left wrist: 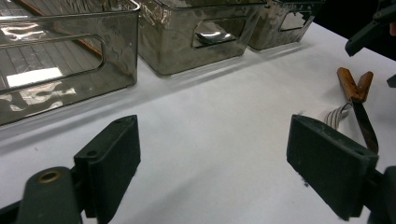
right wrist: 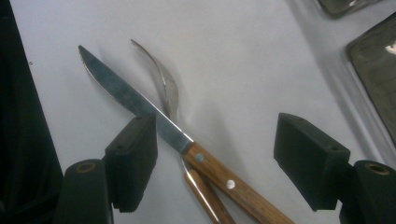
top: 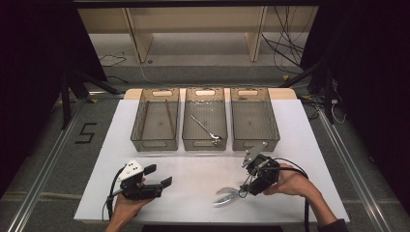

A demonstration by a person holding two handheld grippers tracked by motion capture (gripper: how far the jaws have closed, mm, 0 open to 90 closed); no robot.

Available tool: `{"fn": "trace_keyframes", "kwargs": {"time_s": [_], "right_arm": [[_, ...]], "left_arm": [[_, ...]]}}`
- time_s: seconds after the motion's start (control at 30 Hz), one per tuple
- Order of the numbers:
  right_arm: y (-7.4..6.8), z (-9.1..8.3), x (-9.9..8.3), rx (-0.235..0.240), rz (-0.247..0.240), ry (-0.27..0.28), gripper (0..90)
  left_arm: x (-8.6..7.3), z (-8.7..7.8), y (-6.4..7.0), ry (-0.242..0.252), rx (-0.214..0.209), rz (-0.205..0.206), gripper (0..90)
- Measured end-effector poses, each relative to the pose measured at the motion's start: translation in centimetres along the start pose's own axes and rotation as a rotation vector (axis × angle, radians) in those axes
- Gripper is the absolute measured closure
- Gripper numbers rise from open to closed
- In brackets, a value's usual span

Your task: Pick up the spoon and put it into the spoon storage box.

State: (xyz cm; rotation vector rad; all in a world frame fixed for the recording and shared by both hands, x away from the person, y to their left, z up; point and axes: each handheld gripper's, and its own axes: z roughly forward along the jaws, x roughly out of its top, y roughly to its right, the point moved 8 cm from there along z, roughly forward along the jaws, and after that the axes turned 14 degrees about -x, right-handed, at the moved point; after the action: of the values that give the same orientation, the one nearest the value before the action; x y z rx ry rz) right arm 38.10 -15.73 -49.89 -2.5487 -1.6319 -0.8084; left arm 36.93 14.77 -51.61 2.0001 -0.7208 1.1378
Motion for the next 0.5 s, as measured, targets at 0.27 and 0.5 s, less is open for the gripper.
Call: {"fn": "trace_keyframes", "kwargs": {"time_s": [0.27, 0.5], "right_arm": [[0.1, 0.5, -0.6, -0.01, -0.013, -0.026, 32.4], [0.3, 0.8, -1.3, -0.021, -0.008, -0.046, 32.2]], "left_arm": [[0.0, 0.1, 0.0, 0.001, 0.002, -0.003, 17.4], [0.0, 0.0, 0.0, 0.001, -0.001, -0.003, 17.4]]}}
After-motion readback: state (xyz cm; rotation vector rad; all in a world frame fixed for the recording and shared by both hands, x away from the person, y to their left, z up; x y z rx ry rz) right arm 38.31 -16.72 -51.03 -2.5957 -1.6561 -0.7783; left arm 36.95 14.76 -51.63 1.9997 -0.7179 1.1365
